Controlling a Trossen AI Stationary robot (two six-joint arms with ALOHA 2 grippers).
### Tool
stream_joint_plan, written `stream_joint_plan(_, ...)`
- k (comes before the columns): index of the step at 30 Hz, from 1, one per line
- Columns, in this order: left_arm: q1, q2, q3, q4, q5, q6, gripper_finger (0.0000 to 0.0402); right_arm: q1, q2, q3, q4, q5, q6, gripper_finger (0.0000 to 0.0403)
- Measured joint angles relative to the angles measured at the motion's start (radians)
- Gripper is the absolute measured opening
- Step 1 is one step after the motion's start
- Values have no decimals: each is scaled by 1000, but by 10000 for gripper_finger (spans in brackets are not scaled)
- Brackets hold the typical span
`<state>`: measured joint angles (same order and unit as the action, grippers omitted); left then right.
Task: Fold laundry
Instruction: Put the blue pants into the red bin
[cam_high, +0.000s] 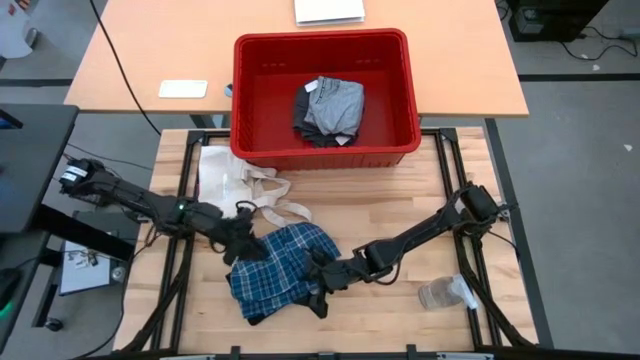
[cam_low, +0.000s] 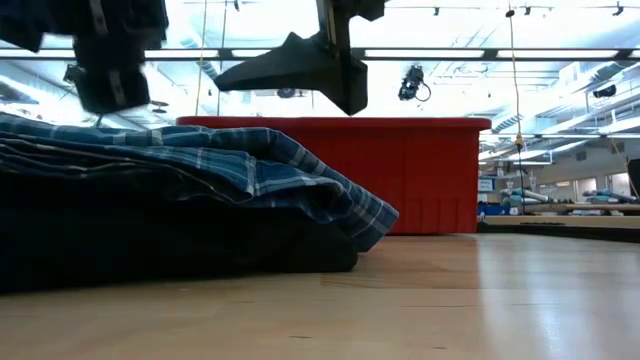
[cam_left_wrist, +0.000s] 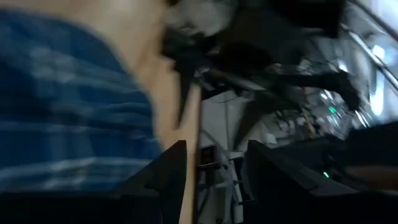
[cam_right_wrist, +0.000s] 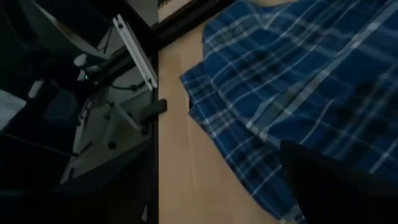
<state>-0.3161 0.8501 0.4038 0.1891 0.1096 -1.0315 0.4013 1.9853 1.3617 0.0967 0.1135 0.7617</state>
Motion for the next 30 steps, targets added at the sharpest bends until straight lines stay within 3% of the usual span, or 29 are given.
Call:
stream_joint_plan(5, -148, 0, 2, 58, -176, 89, 174, 5, 9, 11, 0, -21, 21, 348)
stream_joint_plan(12, -292, 1, 2, -84, -485, 97, 174, 5, 9, 13, 29, 64, 81, 348)
stream_joint_plan(24, -224, 0, 2, -486, -501, 78, 174, -20, 9, 14, 40, 38, 84, 348)
stream_joint_plan(30, -146, -14, 2, -621, -450, -51, 174, -27, 10, 14, 18, 19, 68, 348)
